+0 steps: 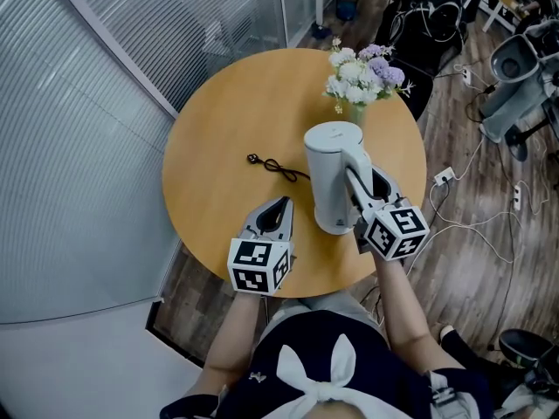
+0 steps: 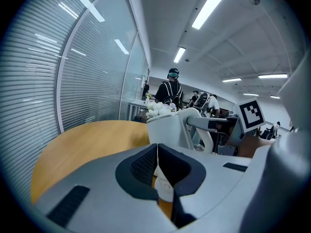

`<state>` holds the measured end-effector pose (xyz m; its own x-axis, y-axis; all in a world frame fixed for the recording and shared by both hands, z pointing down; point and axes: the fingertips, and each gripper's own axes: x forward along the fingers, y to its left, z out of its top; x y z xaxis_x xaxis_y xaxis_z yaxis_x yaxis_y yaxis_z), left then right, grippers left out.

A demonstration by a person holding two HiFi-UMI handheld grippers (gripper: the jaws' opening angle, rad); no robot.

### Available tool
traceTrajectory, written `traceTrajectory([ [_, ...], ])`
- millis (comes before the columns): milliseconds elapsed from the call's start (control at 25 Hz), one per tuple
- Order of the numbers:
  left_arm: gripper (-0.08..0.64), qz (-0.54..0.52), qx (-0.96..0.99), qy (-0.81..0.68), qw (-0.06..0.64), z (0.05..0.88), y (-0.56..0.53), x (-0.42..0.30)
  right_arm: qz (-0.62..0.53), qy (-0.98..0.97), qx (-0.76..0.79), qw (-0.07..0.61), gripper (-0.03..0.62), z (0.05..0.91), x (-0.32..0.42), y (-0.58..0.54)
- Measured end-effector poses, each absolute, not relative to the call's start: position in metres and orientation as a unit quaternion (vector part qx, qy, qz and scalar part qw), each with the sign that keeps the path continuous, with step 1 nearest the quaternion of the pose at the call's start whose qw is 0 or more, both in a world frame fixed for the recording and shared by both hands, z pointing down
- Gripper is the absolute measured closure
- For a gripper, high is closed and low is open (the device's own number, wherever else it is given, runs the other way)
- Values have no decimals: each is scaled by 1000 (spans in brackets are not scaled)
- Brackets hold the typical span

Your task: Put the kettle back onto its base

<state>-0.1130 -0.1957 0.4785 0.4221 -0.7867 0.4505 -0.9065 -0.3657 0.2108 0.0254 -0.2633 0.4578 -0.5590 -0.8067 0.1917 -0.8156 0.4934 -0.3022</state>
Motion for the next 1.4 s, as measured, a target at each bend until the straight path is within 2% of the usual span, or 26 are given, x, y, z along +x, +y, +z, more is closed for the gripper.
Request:
traceTrajectory([
  [1400,532,147,811,-518,229,491,-199,-113,188,-865,465,24,442,479,20,-264],
])
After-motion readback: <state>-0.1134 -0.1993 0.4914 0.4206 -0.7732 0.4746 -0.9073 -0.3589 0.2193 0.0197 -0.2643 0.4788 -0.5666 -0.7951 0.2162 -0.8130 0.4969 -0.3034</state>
